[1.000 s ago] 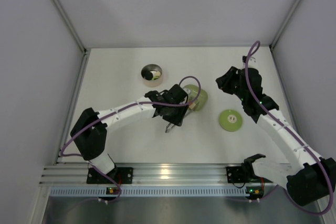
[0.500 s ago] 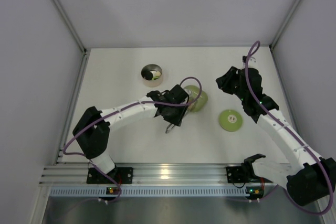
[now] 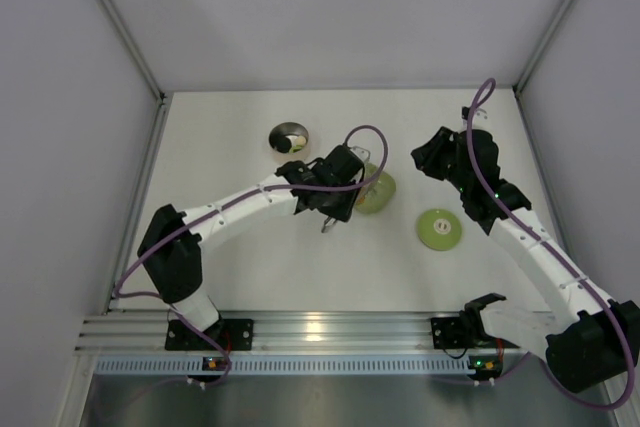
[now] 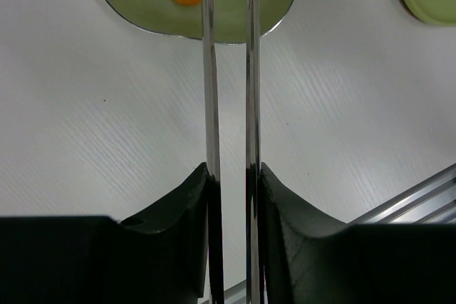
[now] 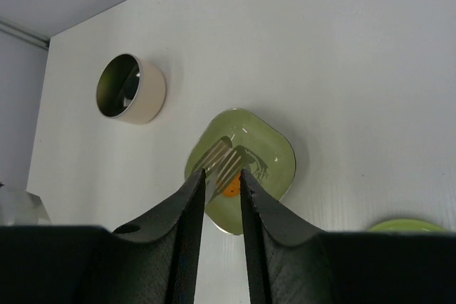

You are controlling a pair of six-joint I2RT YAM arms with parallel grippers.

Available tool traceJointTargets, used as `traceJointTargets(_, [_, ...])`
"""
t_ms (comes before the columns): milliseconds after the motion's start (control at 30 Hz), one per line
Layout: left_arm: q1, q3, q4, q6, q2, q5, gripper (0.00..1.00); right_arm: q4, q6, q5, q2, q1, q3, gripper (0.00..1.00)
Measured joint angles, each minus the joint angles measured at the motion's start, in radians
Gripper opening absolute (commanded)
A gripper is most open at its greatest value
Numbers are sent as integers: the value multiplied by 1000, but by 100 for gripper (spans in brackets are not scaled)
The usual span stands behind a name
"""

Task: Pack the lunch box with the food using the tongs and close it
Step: Pick up the fake food from the plate, then place the fake food in the packing box.

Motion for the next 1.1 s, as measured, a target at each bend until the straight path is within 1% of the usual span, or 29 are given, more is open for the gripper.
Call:
traceJointTargets(200, [11,61,-6,6,-5,-47,34,0,0,3,0,0,0,26])
traceJointTargets(300, [53,63,-12,0,-19,-61,34,0,-1,6,-3,0,0,26])
traceJointTargets(367, [116,63,-11,-9,-36,-59,34,0,-1,8,-4,0,0,26])
traceJointTargets(567, [364,11,23,-39,-121,-62,35,-1,-1,9,-5,0,0,26])
traceJointTargets(667, [430,-6,27,-51,-134,-66,35,-1,-1,9,-5,0,0,26])
traceJointTargets(767, [453,-20,37,-65,-131,-58,35,-1,-2,9,-5,0,0,26])
traceJointTargets(933, [460,-34,56,-76,-120,-40,40,-1,-9,9,-5,0,0,26])
traceJointTargets(1000, [462,-36,59,-78,-114,-39,44,-1,-9,9,-5,0,0,26])
traceJointTargets(1100, [467,-44,64,-84,-111,-37,46,-1,-9,9,-5,0,0,26])
